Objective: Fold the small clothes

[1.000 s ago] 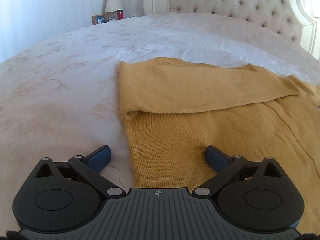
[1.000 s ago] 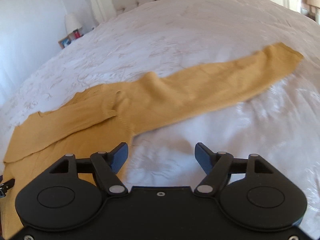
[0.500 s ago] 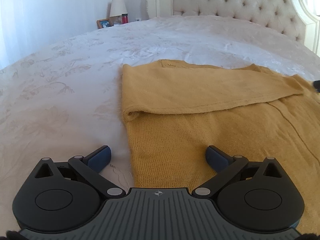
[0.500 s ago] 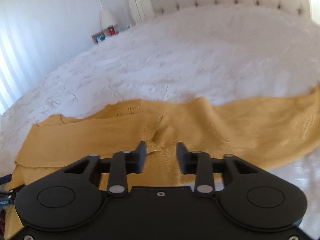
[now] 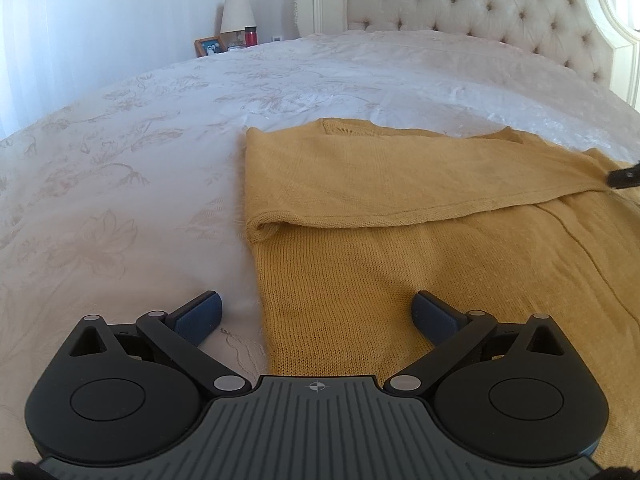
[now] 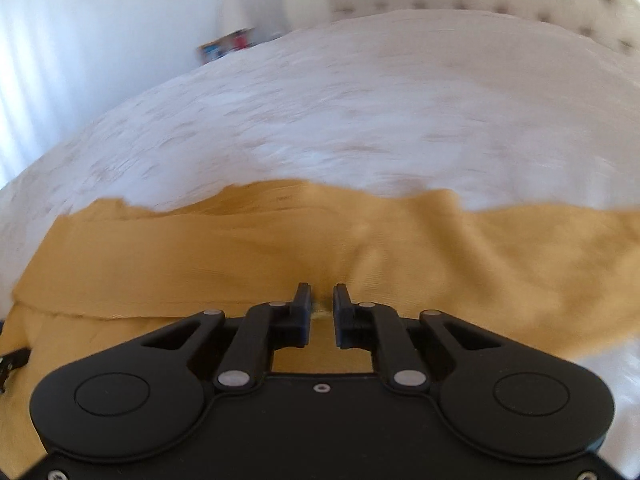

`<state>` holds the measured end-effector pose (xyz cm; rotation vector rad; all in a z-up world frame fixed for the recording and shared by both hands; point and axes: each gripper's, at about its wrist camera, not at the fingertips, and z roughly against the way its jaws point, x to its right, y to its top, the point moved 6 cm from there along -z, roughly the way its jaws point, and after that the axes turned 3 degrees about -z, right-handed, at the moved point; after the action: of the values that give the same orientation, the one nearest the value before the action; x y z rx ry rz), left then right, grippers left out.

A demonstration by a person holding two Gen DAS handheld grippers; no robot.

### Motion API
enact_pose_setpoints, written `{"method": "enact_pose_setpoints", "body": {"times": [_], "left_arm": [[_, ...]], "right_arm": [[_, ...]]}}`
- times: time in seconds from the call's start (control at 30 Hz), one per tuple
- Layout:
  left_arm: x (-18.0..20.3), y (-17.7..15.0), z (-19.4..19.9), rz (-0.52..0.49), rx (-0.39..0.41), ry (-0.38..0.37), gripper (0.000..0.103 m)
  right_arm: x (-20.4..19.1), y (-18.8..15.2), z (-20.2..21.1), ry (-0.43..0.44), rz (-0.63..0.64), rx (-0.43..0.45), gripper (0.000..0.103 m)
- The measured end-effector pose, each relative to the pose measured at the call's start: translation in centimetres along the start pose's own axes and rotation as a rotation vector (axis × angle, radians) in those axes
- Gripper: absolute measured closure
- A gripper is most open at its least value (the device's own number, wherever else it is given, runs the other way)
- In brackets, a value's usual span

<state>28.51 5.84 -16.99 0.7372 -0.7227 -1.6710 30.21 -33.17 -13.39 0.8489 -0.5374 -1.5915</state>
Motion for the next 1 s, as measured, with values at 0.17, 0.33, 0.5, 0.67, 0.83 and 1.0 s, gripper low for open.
{"method": "enact_pose_setpoints", "body": {"times": [0.17,0.33,0.5,0.67,0.83,1.0], "left_arm": [[-0.2,0.5,0.3,-0.004,-0.034,0.002,0.001],[1.3,3.6,2.9,0.03,0.042,0.01,0.002],[4.9,7.9,2.6,0.03,0.09,-0.051,0.002],[8.6,10.1,-0.2,0.042,0.077,-0.095,0.002],[11.4,9.8,-3.4,0.052,0.04,-0.114,0.002],[12.9,7.9,-6.0,0.029,-0.032,-0.085,0.002]], "right_arm": [[7.1,-0.3,4.2,-0.066,-0.162,0.054,0.06],[15.0,-0.8,7.5,-0.164,-0.29,0.065,0.044],[21.0,-0.5,8.9,-0.267,-0.351,0.082,0.037],[24.8,0.6,8.8,-0.312,-0.4,0.108,0.03],[27.8,1.8,7.3,-0.337,-0.461,0.119,0.028],[30.4,1.9,6.0,-0.354,-0.519,0.126,0.028]]}}
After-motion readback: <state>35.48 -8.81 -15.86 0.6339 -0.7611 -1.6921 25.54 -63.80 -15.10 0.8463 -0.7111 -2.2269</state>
